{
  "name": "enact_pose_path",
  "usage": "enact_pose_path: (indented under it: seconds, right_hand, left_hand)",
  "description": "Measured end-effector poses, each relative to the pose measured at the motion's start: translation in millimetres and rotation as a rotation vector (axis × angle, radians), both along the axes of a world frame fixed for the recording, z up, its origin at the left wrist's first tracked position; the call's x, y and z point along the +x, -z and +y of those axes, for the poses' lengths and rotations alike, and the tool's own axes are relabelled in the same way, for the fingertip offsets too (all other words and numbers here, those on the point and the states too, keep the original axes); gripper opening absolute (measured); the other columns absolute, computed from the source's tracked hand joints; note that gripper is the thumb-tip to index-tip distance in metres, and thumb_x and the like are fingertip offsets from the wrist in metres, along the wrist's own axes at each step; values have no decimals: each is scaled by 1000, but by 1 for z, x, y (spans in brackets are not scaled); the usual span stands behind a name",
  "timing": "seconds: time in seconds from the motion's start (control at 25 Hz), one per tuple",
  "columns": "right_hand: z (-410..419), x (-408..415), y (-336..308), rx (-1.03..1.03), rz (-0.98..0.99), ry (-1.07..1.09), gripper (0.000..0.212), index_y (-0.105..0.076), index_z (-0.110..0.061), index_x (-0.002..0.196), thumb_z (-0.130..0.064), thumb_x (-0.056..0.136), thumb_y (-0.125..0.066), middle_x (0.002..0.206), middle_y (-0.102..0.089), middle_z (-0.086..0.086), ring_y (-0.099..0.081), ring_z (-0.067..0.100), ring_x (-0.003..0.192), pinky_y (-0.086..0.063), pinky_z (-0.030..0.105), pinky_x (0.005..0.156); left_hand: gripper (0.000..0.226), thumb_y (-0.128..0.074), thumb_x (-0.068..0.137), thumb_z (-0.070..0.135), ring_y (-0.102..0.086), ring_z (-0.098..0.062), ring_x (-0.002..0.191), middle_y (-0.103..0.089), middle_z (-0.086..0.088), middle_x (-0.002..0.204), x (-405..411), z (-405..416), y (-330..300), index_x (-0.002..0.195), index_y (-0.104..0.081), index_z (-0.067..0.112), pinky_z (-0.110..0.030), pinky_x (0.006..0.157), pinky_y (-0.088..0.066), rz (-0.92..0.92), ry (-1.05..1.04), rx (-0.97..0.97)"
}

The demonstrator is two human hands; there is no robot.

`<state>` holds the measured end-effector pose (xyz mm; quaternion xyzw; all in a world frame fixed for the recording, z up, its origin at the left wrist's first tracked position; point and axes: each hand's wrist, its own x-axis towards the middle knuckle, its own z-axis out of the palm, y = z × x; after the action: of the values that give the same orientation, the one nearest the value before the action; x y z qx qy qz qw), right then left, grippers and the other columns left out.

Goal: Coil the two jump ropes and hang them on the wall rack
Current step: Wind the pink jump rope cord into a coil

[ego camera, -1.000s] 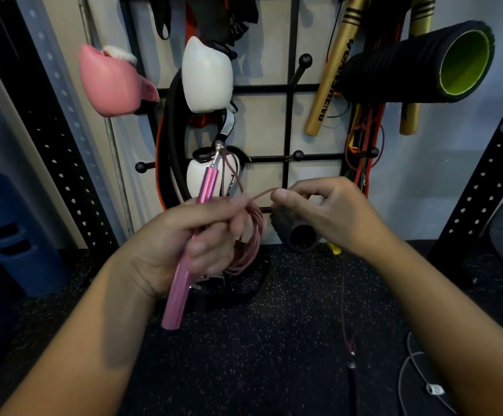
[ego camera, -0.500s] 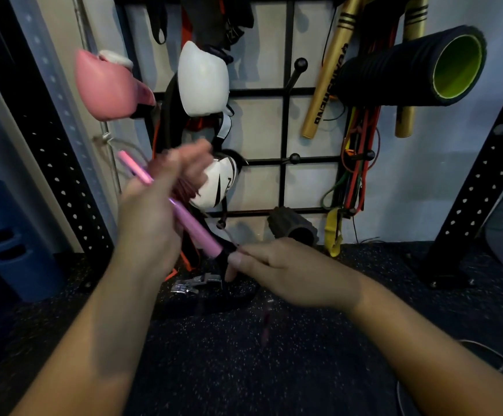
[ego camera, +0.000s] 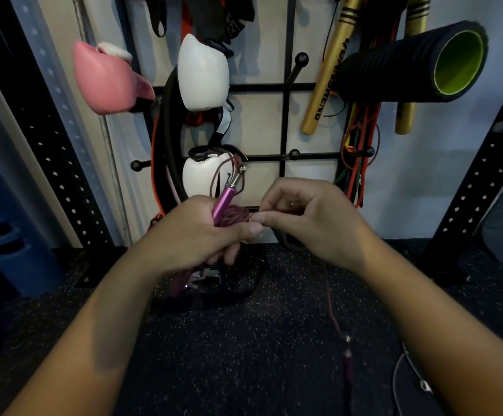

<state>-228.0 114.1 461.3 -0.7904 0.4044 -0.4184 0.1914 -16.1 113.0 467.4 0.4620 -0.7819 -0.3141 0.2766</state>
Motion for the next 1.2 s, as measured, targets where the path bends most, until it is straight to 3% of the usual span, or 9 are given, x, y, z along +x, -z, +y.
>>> enact_pose_path:
  seconds: [0.16,0.28,0.44,0.6,0.76,0.84,0.92,1.04,1.2]
  right_hand:
    - [-3,-8,-3,15,-2,-5,14,-79,-19,90,-32,88,-77,77,-74,1,-66,24,69,-56,47,67]
    - [-2,-11,-6,62,-19,-25,14,-80,-25,93,-37,88,-75,81,-76,2,-70,27,77,-59,50,74]
    - [-6,-17,-5,124,-37,-34,25,-77,-20,91,-44,84,-74,85,-73,19,-66,41,80,-57,56,72]
    - [-14,-23,0,222,-38,-19,18,-76,-16,98,-32,96,-67,81,-72,6,-65,12,68,-54,26,65]
    - [-18,-19,6,242,-76,-34,19,-76,-25,107,-27,104,-57,95,-69,13,-61,38,86,-60,46,81]
    - [-19,-16,6,254,-114,-34,21,-75,-25,109,-25,106,-54,89,-66,3,-60,29,84,-62,43,83]
    - [-16,-8,8,228,-176,-29,20,-74,-19,105,-27,105,-55,80,-62,-6,-58,15,79,-64,42,76]
    - [-13,-1,25,283,-170,-11,39,-69,-17,87,-50,99,-51,67,-53,2,-53,15,61,-58,43,63]
    - [-9,12,56,508,196,-14,49,-69,-11,89,-50,105,-45,65,-59,1,-55,12,54,-46,28,60]
  left_hand:
    - [32,-59,99,35,-74,-22,60,-78,-6,68,-6,3,-1,88,-73,8,-35,68,-61,127,89,84]
    - [41,-58,96,46,-50,-18,41,-54,-1,45,-2,5,-3,75,-73,14,-28,47,-49,158,61,54]
    - [40,-60,93,43,-36,-14,36,-40,2,40,-3,7,-4,68,-73,15,-24,44,-36,369,46,118]
    - [37,-58,93,38,-57,-18,43,-56,-3,44,-7,5,1,71,-71,11,-22,57,-52,477,29,155]
    - [38,-60,92,41,-39,-12,33,-43,2,39,-10,5,8,71,-71,11,-24,44,-39,489,93,252]
    - [37,-68,90,41,-29,-6,29,-35,8,36,-7,5,9,69,-69,10,-23,42,-32,560,123,310]
    - [33,-74,86,39,-32,-2,27,-38,11,35,-6,8,7,68,-69,11,-19,39,-36,707,195,377]
    - [30,-61,89,31,-47,1,31,-52,9,41,-18,19,-6,71,-75,11,-14,40,-44,1105,245,438]
    - [29,-53,95,20,-72,-4,62,-77,4,76,-23,11,-16,95,-75,2,-18,59,-57,1557,145,320]
